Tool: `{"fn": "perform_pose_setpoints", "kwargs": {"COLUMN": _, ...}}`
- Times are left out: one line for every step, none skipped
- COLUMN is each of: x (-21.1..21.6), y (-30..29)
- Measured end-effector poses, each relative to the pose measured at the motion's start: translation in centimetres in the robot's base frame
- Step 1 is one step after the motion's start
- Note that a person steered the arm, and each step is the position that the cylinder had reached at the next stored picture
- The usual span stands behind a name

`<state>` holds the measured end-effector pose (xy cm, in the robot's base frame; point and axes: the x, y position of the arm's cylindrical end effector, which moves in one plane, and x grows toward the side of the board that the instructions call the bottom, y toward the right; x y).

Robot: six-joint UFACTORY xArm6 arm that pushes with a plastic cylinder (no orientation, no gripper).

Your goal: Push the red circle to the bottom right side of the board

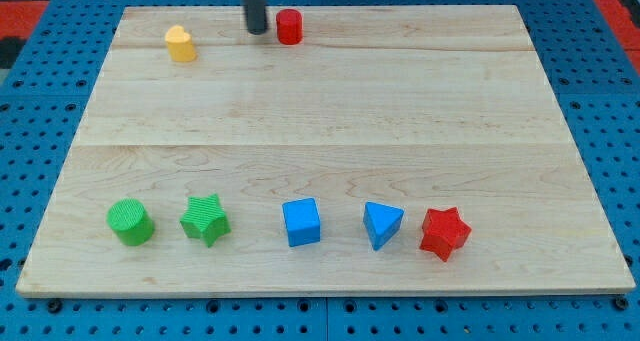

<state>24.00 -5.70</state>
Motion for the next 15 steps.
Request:
{"fn": "perform_pose_setpoints", "kwargs": {"x": -1.3, "y": 4.2}}
{"fn": "perform_pose_setpoints", "kwargs": {"x": -4.6, "y": 3.8}}
{"fn": "perform_pose_setpoints", "kwargs": {"x": -2.1, "y": 10.6}}
{"fn": "perform_pose_setpoints", "kwargs": {"x": 1.8, "y": 13.9}}
{"fn": "perform_pose_setpoints", "kwargs": {"x": 5.2, "y": 14.1}}
{"fn": "perform_pose_setpoints", "kwargs": {"x": 3.6, "y": 11.9}}
{"fn": "perform_pose_setpoints", "kwargs": {"x": 5.6, "y": 11.5}}
{"fn": "perform_pose_setpoints", "kwargs": {"x": 10.2, "y": 12.5}}
{"fn": "perform_pose_setpoints", "kwargs": {"x": 14.1, "y": 16.2}}
{"fn": "perform_pose_setpoints", "kwargs": {"x": 17.5, "y": 19.2}}
{"fn": "perform_pose_setpoints", "kwargs": {"x": 19.2, "y": 20.8}}
{"fn": "perform_pose_setpoints", "kwargs": {"x": 15.3, "y": 15.6}}
{"fn": "perform_pose_setpoints", "kwargs": {"x": 19.8, "y": 17.1}}
{"fn": "perform_pose_setpoints", "kwargs": {"x": 23.8, "y": 20.3}}
{"fn": "perform_pose_setpoints", "kwargs": {"x": 25.4, "y": 23.8}}
